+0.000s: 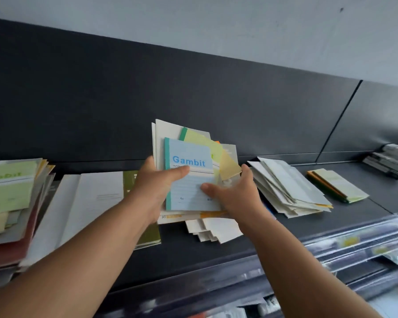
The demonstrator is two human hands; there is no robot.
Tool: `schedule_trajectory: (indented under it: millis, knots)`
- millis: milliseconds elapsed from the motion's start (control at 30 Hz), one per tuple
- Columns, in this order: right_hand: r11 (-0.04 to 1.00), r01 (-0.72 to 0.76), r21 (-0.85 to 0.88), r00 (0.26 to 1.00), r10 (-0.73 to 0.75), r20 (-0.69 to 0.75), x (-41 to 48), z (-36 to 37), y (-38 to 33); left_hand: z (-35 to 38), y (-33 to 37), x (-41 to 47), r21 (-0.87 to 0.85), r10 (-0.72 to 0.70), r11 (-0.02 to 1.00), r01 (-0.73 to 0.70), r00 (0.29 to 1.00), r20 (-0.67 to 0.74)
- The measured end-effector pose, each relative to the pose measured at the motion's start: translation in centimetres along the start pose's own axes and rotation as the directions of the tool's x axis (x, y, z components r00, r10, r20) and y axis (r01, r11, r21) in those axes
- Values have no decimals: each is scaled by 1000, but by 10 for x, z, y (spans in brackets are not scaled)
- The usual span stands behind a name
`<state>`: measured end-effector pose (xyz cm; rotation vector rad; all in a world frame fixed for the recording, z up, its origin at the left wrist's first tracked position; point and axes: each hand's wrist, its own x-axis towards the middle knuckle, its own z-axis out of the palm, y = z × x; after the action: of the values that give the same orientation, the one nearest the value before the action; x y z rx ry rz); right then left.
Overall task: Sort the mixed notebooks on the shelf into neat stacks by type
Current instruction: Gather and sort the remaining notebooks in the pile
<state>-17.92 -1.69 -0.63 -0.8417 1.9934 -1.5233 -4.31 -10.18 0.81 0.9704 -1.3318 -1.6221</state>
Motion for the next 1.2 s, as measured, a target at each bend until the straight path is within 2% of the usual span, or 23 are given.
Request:
schedule_trajectory:
  millis: [133,233,400,567,667,833,1000,1200]
  knots:
    - [998,42,-39,998,-43,-43,4,-78,15,63,-13,-14,-81,-111,990,113,993,31]
    - [999,21,-36,996,-24,-89,13,-139,32,119,-24,-26,-86,-174,980,179,983,62]
    - [998,-9,59,996,14,-92,27,-233,62,209,-41,-45,-80,-175,980,184,978,114]
    - [987,-75,144,994,85,-64,40,-307,81,279,-52,-55,-74,-313,941,331,931,188]
    - [980,-96,173,993,107,-56,50,-339,84,310,-50,-55,-13,-354,930,368,903,242]
    - [978,-116,175,983,138,-122,81,-370,98,351,-55,-35,71,-360,932,356,879,312]
    - [980,-130,150,971,157,-182,113,-391,108,383,-64,2,32,-301,951,306,900,315]
    - [989,-111,94,974,127,-188,154,-417,123,414,-72,30,21,-257,964,265,906,337]
